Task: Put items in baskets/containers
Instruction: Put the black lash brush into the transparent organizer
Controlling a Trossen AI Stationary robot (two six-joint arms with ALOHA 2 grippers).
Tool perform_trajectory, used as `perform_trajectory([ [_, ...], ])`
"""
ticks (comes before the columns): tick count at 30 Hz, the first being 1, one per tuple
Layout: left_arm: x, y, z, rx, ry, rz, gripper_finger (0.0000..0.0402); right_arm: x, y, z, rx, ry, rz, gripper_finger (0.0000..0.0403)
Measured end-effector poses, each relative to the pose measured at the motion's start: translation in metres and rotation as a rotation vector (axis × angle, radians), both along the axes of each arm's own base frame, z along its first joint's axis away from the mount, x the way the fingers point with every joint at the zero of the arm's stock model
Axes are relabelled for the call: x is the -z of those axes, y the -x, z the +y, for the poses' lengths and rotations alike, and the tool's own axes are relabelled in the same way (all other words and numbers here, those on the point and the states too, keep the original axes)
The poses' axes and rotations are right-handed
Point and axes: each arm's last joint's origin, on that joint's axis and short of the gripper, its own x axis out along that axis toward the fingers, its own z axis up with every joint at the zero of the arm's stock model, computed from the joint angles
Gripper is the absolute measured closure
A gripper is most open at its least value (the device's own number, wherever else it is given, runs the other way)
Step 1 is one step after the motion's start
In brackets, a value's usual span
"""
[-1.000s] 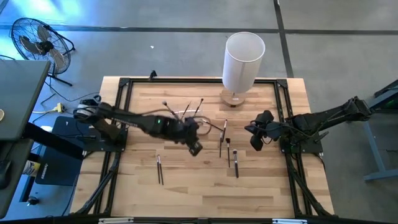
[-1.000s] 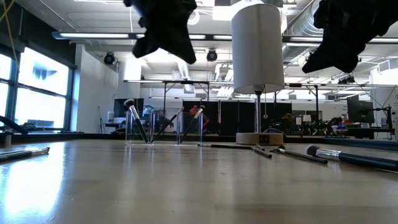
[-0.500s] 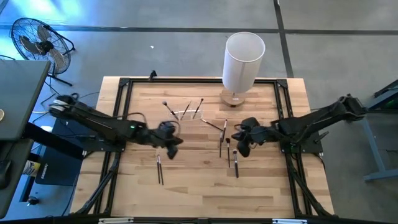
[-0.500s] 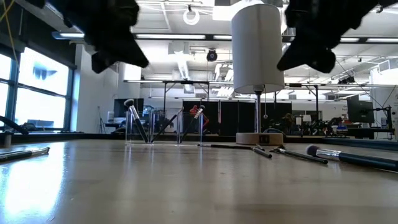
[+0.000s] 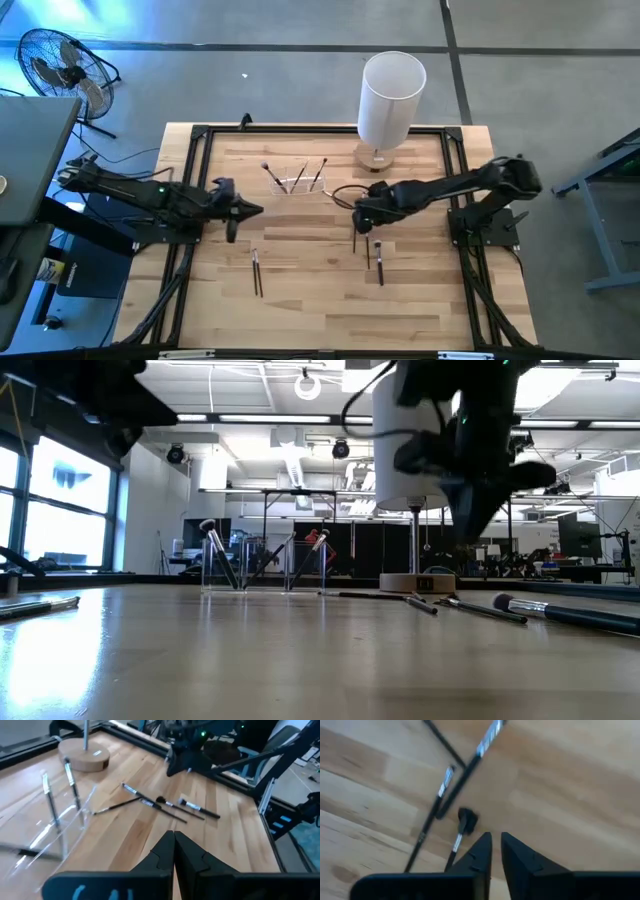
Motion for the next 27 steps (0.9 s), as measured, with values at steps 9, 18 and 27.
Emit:
perform_trajectory([
  [9,0.000,0.035,0.009,0.011,0.025,-0.014,0.0401,0.030,-0.022,-0.006,0.026,-0.082,-0.006,0.0259],
  [18,0.003,0.043,0.011,0.018,0.020,0.014,0.0401,0.059,-0.034,-0.008,0.055,-0.078,0.027,0.0219],
  [27,0.004,0.043,0.011,0.043,0.028,0.019,0.0401,0.080,-0.039,-0.007,0.053,-0.090,0.078,0.0305],
])
